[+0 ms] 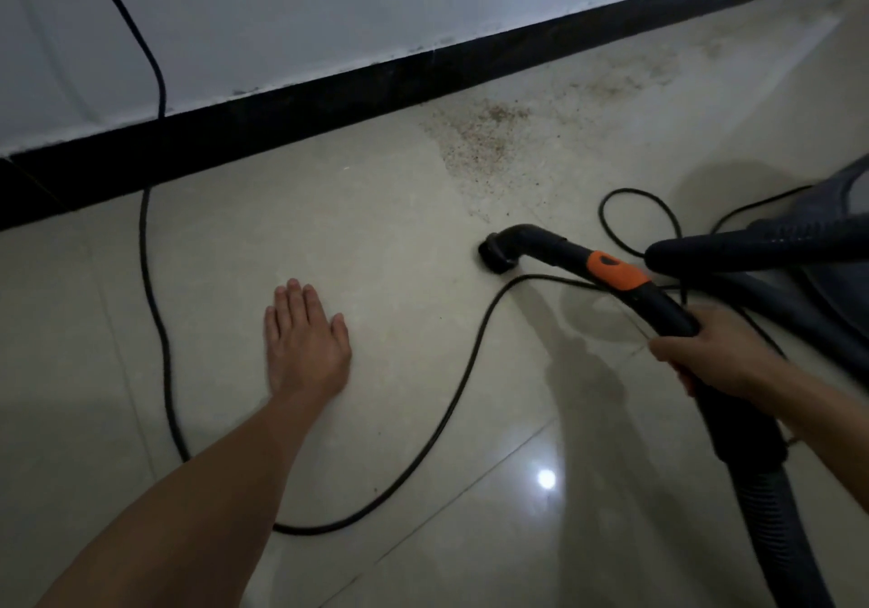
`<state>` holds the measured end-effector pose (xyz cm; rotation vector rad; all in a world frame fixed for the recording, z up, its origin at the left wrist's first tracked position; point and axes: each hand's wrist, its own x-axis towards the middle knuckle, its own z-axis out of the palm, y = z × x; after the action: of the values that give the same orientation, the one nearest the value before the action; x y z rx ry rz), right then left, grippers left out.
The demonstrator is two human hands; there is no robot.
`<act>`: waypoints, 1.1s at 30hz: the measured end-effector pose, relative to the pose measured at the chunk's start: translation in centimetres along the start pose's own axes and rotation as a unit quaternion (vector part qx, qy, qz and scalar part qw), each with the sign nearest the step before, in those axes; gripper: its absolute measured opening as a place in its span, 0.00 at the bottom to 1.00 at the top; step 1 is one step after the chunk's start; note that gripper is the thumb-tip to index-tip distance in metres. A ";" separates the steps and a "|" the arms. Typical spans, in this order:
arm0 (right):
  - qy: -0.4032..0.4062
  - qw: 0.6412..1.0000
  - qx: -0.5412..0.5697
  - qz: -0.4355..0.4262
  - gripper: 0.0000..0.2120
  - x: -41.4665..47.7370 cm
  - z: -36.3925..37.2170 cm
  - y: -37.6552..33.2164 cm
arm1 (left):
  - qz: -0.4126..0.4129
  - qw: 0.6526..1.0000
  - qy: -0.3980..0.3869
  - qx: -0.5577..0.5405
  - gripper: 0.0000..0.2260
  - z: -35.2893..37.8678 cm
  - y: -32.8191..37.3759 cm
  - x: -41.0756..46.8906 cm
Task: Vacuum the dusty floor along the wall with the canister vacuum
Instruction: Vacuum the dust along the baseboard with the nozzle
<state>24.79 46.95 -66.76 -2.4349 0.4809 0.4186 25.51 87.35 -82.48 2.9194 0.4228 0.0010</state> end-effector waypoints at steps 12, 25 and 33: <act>-0.012 0.999 0.025 -0.022 0.07 -3.9 3.3 1.2 | 0.042 0.997 -0.064 0.022 0.26 -1.8 -0.8 -0.9; -0.176 0.973 -0.107 -0.104 0.08 -6.5 4.0 -0.4 | 0.042 0.996 -0.080 -0.006 0.22 -3.7 -4.7 -5.5; -0.252 0.938 -0.189 -0.145 0.08 -8.7 4.4 0.1 | 0.042 0.996 -0.072 -0.017 0.21 -3.6 -5.3 -6.0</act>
<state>16.28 51.62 -66.66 -2.5627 -0.1968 1.0440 18.14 91.30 -79.83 2.8780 0.2755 -0.1868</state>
